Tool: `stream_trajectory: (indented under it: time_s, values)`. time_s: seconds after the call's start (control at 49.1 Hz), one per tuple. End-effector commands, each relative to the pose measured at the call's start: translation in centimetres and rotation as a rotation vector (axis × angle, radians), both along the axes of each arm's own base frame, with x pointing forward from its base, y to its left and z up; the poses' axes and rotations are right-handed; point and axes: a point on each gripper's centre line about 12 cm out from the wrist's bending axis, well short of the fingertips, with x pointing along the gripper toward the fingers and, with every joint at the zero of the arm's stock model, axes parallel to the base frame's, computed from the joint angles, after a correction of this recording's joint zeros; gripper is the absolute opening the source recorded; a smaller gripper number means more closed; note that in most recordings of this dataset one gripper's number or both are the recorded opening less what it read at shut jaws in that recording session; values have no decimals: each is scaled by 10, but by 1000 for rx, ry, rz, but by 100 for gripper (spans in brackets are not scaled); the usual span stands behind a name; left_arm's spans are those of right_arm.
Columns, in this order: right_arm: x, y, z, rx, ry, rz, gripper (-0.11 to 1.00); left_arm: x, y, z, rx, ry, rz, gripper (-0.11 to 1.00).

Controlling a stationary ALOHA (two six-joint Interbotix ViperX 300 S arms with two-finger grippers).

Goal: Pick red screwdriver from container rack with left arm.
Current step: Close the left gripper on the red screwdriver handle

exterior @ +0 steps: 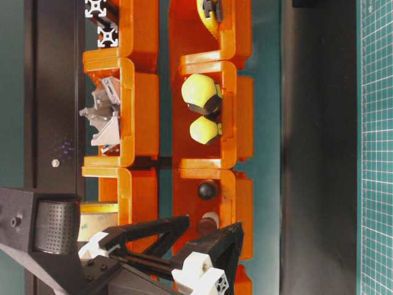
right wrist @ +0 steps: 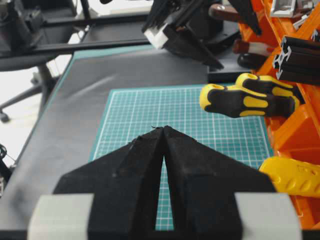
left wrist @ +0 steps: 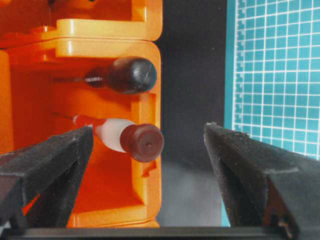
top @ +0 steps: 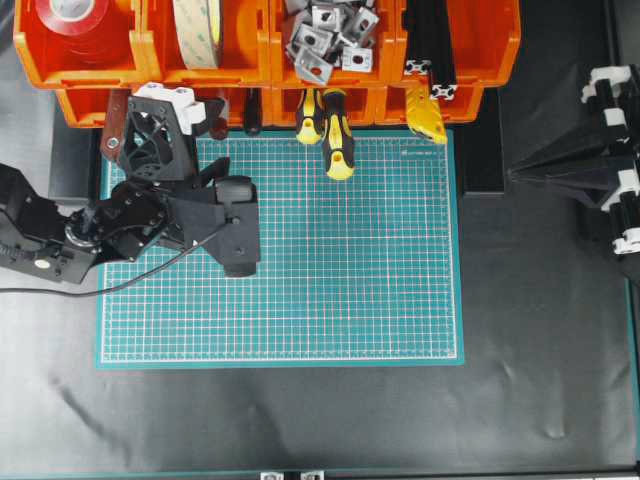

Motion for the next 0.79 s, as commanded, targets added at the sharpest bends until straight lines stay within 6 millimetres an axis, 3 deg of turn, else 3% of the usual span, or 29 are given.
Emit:
stream_trajectory:
  time_s: [0.0,0.285,0.611,0.773]
  values:
    - [2,0,6,-1,-11,2,1,0,1,12,-8,-36,0,88]
    - [2,1,6,3,-14,3,1,0,2,13,-6,-38,9,82]
    - [2,1,7,9,-19,2,1,2,1,15,-7,-41,1,31]
    - [2,1,7,12,-17,2,1,5,-1,23,-8,-59,-4,29]
